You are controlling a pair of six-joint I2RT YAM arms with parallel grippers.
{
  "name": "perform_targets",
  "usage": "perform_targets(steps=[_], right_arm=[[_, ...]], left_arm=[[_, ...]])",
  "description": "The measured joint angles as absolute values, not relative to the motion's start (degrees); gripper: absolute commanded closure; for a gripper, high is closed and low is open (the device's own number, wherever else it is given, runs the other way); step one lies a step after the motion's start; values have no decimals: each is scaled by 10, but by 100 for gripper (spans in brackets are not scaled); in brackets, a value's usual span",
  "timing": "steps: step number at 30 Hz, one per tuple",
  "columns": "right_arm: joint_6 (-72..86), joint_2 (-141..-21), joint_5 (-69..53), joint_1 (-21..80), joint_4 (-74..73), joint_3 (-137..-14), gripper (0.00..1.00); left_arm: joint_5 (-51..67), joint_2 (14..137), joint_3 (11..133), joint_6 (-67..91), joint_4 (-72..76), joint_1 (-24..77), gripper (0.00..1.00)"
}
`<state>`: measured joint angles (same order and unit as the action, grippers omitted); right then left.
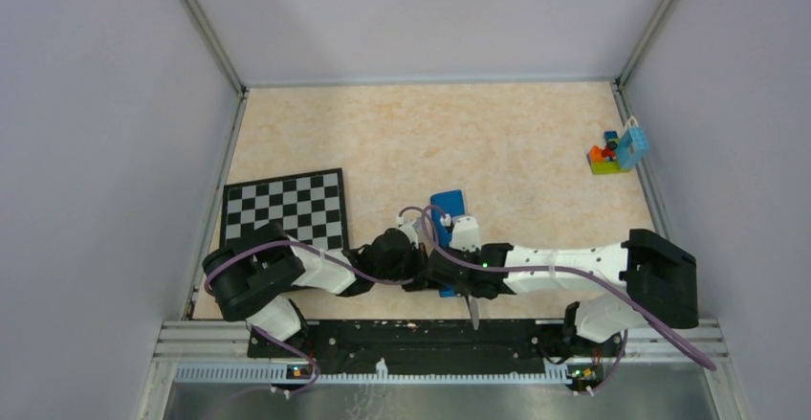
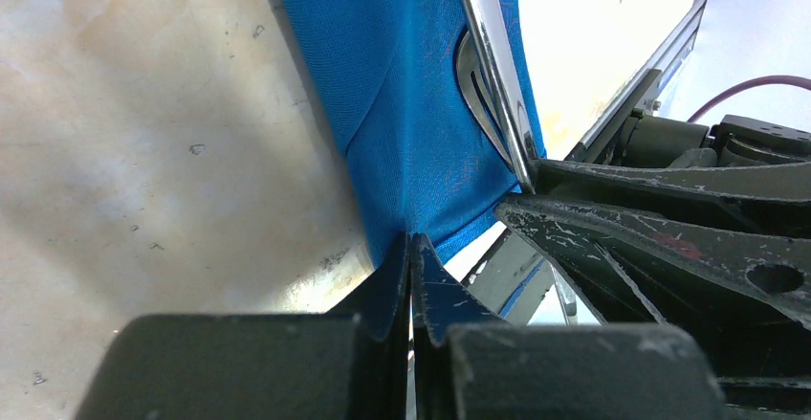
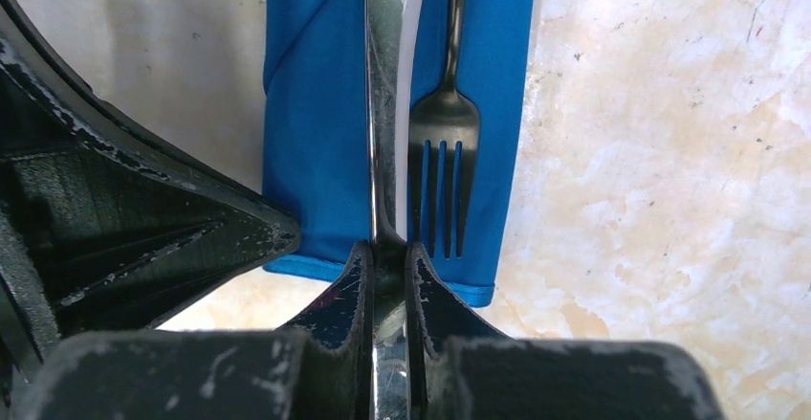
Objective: Fold the napkin into a case and place the utensils inside
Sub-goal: Insert the knife into the folded napkin.
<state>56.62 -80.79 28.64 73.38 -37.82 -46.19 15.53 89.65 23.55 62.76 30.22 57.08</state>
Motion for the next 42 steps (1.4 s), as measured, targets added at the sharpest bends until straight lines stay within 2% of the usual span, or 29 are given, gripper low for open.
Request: perform_targets(steps=[11,22,42], right_arm=[[562,-810,288,734,-388,-462,100],[531,-867,321,734,-374,-496,100],[462,-881,357,657,-227,-495,100]], left_arm=[[156,900,236,631,304,571,100],[157,901,237,632,304,571,100],[156,901,227,655,319,571,100]])
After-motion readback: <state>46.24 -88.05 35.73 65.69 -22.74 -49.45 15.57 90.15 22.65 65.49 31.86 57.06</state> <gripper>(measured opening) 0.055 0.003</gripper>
